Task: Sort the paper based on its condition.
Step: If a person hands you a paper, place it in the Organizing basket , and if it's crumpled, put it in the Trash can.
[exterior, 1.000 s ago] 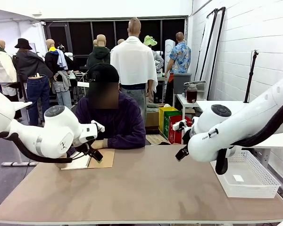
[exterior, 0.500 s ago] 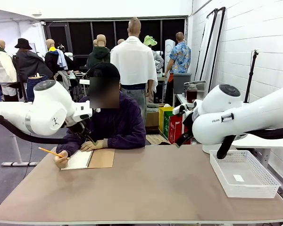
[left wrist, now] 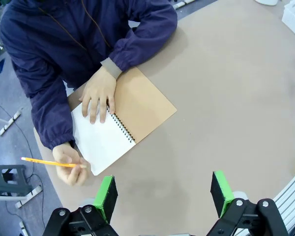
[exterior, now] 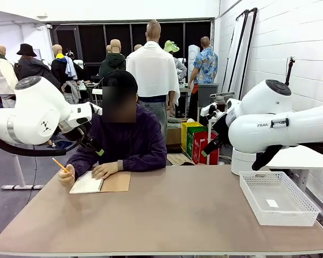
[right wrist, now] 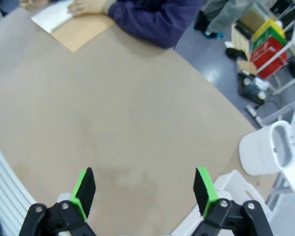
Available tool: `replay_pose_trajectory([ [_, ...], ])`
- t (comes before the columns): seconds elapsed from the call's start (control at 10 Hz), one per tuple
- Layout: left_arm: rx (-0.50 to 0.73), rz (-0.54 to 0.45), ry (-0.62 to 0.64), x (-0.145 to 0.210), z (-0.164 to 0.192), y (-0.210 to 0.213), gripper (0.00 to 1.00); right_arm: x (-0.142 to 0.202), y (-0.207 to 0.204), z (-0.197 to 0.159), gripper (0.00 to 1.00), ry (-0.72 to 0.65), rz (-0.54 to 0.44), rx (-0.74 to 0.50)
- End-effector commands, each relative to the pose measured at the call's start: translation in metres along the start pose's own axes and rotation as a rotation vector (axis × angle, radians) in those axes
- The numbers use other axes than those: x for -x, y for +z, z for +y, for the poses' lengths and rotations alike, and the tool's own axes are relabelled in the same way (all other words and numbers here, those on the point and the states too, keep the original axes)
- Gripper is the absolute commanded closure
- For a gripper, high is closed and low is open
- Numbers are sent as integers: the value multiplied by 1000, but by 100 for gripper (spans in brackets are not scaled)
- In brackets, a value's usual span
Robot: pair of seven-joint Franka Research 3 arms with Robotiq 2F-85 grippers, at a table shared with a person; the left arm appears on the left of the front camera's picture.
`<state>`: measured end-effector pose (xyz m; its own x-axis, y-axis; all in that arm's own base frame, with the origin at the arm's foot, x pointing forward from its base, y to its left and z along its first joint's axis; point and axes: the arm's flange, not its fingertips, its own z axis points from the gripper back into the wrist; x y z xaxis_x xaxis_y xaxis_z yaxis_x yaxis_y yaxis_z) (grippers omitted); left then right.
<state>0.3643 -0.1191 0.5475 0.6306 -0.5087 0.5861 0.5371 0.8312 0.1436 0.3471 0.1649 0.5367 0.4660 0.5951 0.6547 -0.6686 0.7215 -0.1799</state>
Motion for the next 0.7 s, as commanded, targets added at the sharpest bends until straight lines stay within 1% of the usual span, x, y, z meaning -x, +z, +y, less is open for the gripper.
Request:
replay_pose_trajectory([
  [0.0, 18, -20, -6, 10, 0, 9, 0, 3, 4, -3, 0, 9, -36, -49],
  [0.2, 6, -31, -8, 12, -3, 22, 0, 3, 8, -2, 0, 19, -38, -43],
  [0.3, -19, -24, 15, 13, -4, 25, 0, 3, 6, -2, 0, 8, -33, -46],
  [0.4, -7, -30, 0, 5, -2, 18, 0, -4, 10, 0, 0, 2, -28, -3],
  [0.6, -7, -30, 0, 5, -2, 18, 0, -4, 10, 0, 0, 2, -28, -3],
])
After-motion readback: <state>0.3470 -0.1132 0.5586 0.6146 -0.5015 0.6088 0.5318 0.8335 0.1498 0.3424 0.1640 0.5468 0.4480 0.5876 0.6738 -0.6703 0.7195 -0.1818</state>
